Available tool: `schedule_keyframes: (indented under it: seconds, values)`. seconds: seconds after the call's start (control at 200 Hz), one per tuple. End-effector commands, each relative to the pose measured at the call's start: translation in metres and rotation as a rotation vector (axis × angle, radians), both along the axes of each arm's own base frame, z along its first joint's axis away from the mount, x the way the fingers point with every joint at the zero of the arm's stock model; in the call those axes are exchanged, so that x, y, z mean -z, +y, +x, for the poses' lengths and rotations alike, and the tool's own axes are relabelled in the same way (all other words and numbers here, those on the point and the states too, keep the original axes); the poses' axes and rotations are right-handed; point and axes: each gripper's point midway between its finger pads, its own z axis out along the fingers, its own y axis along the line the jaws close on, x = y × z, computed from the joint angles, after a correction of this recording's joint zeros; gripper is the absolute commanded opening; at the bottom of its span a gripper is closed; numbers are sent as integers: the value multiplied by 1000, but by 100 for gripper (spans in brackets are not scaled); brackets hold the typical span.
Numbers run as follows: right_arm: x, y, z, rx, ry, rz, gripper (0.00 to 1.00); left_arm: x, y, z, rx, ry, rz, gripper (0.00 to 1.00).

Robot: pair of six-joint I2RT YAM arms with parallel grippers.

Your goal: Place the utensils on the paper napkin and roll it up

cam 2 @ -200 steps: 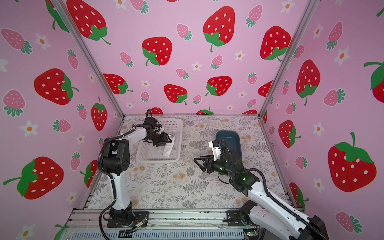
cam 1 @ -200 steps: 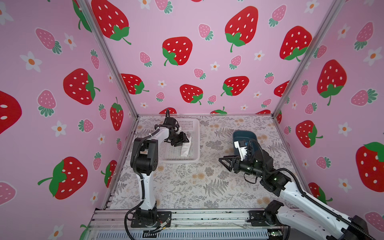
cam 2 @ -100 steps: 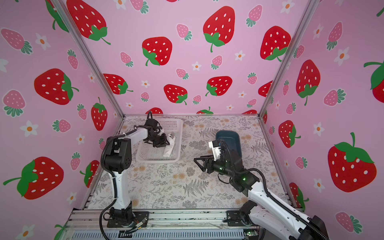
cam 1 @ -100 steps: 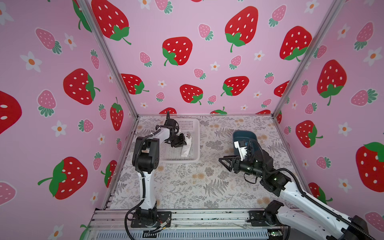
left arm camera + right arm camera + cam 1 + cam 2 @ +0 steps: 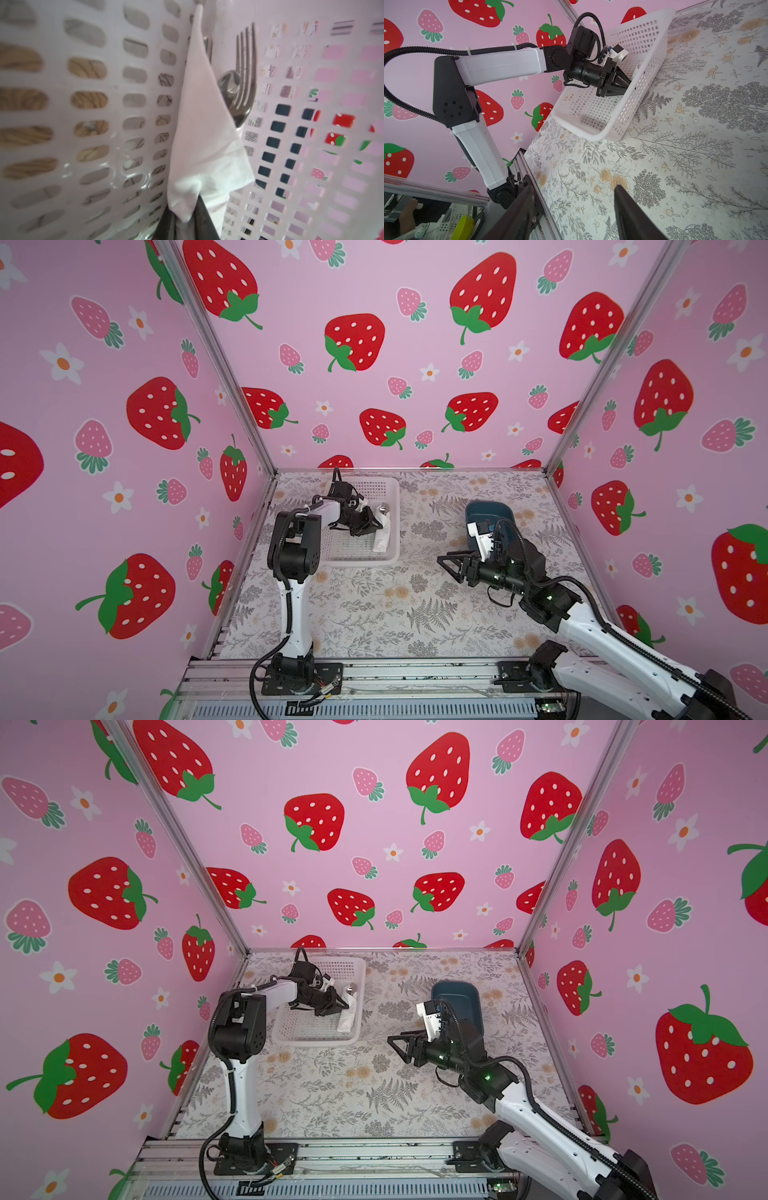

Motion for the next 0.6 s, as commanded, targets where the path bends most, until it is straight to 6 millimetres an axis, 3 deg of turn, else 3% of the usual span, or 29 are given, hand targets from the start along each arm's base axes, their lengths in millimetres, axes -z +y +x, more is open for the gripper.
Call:
schedule_keyframes:
  seconds: [0.0,0.175,0.335,0.425,0.59]
  values:
    - [-7,0,3,7,-29,8,63,5,3,-3,-9,14,20,27]
    - [-6,-4,9,40,-41,-8,63,-26,10,-4,-18,-62,65,48]
    - [-6,-20,23,143,-60,-67,63,-65,20,-5,-44,-161,122,60]
    - [-2,-32,32,210,-72,-128,63,-79,27,-8,-59,-198,154,59]
    - [1,-59,47,349,-79,-197,63,-95,31,-15,-68,-244,172,41]
